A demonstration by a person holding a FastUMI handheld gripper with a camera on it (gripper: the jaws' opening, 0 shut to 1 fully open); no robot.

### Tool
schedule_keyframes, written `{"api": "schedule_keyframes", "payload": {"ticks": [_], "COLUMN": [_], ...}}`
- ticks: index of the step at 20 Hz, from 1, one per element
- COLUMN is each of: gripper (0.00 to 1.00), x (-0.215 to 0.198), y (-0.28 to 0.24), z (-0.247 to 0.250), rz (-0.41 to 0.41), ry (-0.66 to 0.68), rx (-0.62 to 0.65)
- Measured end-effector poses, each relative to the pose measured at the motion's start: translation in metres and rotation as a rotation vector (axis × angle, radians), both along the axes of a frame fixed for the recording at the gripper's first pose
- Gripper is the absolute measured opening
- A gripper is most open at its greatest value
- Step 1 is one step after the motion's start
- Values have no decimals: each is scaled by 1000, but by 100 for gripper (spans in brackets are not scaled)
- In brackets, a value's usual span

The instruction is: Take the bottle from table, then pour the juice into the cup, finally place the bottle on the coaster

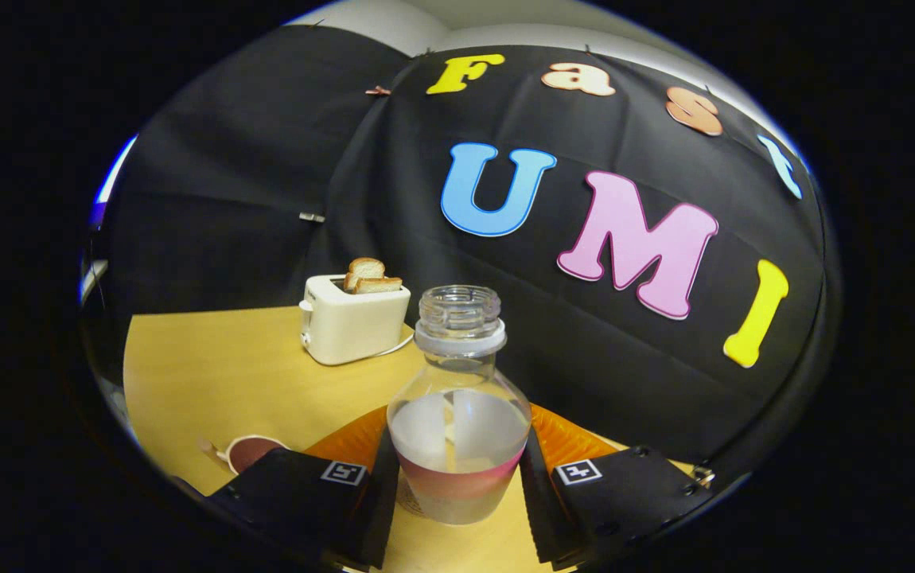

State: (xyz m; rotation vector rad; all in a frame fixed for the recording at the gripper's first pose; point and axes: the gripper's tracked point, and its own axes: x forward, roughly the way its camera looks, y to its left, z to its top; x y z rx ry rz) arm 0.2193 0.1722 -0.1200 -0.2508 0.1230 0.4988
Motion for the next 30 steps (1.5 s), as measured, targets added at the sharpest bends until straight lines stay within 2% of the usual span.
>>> {"api": "schedule_keyframes", "payload": {"ticks": [3,11,17,24,30], "gripper": [72,72,74,75,86], "x": [16,59,61,63,57], "y": [-6,-17,-11,-15,-22], "z": [-16,-68,-100,-112,-110], "rz": [-37,-119,-126,-152,-162], "ry": [46,112,111,139,144], "rx": [114,248,225,283,249]}}
